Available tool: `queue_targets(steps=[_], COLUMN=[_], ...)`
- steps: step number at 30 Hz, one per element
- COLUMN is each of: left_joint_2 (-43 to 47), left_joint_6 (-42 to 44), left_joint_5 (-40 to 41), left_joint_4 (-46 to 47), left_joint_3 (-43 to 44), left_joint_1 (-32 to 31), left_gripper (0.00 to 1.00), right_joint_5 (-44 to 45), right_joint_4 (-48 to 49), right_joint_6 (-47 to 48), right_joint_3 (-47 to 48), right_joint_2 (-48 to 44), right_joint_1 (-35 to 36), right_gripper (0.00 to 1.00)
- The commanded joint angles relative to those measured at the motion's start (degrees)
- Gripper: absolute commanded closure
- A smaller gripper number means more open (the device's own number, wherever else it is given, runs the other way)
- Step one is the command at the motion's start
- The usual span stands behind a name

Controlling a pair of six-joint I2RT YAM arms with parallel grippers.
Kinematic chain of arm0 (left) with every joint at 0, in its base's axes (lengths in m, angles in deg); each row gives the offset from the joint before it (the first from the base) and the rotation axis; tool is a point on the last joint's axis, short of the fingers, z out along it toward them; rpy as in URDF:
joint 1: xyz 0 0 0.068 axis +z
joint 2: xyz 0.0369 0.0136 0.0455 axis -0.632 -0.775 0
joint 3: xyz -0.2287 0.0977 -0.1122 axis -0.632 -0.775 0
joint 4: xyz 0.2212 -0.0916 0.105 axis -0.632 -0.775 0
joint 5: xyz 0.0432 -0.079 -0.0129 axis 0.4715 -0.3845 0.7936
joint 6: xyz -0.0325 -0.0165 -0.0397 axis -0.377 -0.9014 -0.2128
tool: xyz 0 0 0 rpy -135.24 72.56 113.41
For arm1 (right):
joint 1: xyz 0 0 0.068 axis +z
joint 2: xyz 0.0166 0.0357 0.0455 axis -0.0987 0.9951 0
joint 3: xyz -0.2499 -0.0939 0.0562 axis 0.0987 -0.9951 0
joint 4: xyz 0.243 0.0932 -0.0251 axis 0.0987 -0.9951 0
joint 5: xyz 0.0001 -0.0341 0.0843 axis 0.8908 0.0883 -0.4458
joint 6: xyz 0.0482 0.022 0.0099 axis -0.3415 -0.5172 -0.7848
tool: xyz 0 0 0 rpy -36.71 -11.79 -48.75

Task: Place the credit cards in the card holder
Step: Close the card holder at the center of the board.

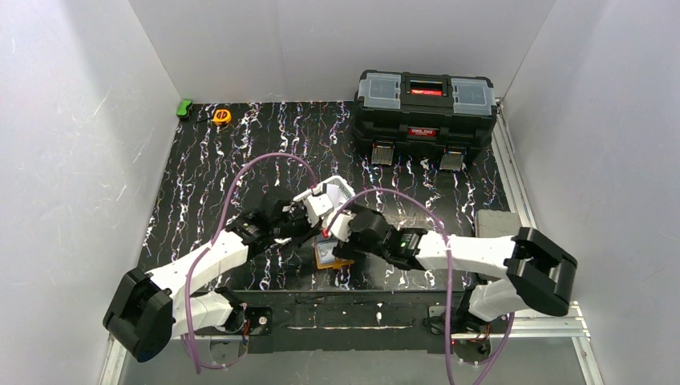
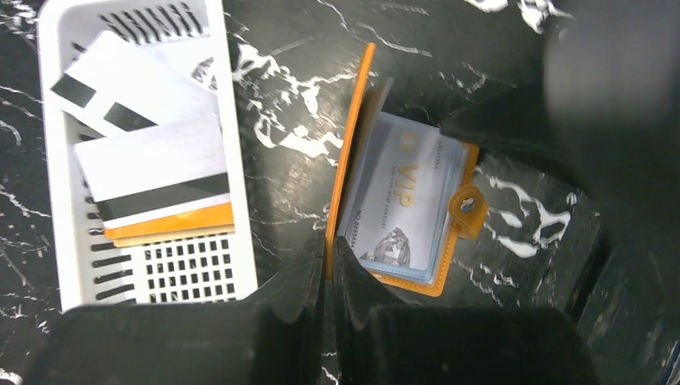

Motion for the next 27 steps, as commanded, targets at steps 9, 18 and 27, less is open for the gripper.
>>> queue_targets(steps=[9, 18, 27], left_joint_2=[-0.9, -1.2, -0.3], left_joint_6=[-21.7, -29.9, -36.1], left_joint_5=[12.8, 15.3, 15.4], left_joint_4=[-4.0, -2.5, -3.6], left_joint_3=[5.1, 3.0, 1.3], left_joint_1=[-1.4, -1.9, -1.7], left_gripper=[1.00, 1.00, 1.00], right_joint_5=[-11.4, -10.0, 6.9], right_joint_4=[-16.3, -30.2, -30.2], right_joint_6=[-47.9, -54.6, -53.0], right_joint_3=[3.9, 12.5, 18.7], right_joint_2=[-18.9, -10.2, 1.0], right_joint_1=[-20.1, -13.7, 0.6], right_gripper=[0.02, 0.16, 0.10])
